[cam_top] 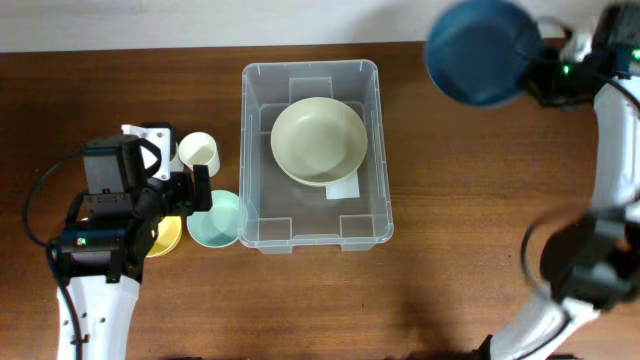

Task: Pack container

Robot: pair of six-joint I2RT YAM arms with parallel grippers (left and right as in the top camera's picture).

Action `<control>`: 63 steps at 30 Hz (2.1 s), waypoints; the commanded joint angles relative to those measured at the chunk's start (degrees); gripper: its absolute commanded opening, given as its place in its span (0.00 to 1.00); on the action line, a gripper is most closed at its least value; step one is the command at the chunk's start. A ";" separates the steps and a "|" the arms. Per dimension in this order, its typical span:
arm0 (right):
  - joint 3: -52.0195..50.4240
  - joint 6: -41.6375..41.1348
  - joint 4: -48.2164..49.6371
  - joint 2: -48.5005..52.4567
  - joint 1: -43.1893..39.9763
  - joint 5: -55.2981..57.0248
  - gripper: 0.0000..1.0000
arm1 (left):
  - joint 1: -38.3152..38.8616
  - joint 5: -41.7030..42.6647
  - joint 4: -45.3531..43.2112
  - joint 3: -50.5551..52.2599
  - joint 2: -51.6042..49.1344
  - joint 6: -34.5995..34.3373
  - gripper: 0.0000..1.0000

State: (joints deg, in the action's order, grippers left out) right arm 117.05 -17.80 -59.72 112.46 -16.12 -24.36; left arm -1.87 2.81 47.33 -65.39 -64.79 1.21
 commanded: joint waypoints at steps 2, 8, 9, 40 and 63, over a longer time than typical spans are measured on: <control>1.03 2.62 -1.70 -6.43 10.60 -0.81 0.04 | -0.28 0.46 -0.15 -1.05 -0.02 -0.35 1.00; 1.01 2.58 -3.65 -3.82 24.65 9.49 0.04 | -0.28 0.44 -0.15 -1.05 -0.02 -0.35 1.00; 1.01 2.58 -3.74 -3.10 26.25 10.34 0.04 | -0.28 0.44 -0.13 -1.05 -0.02 -0.35 1.00; 4.35 3.32 -9.55 -2.27 25.90 21.46 0.37 | -1.53 -6.49 3.30 -1.40 1.64 -1.25 1.00; 0.83 5.62 -33.70 -14.78 -13.53 21.81 0.44 | -32.70 -8.24 8.70 0.00 -9.94 -19.54 1.00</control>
State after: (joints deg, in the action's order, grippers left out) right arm 119.00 -13.06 -93.34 97.56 -29.76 -1.37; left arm -30.30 -4.97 55.96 -66.26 -71.64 -14.70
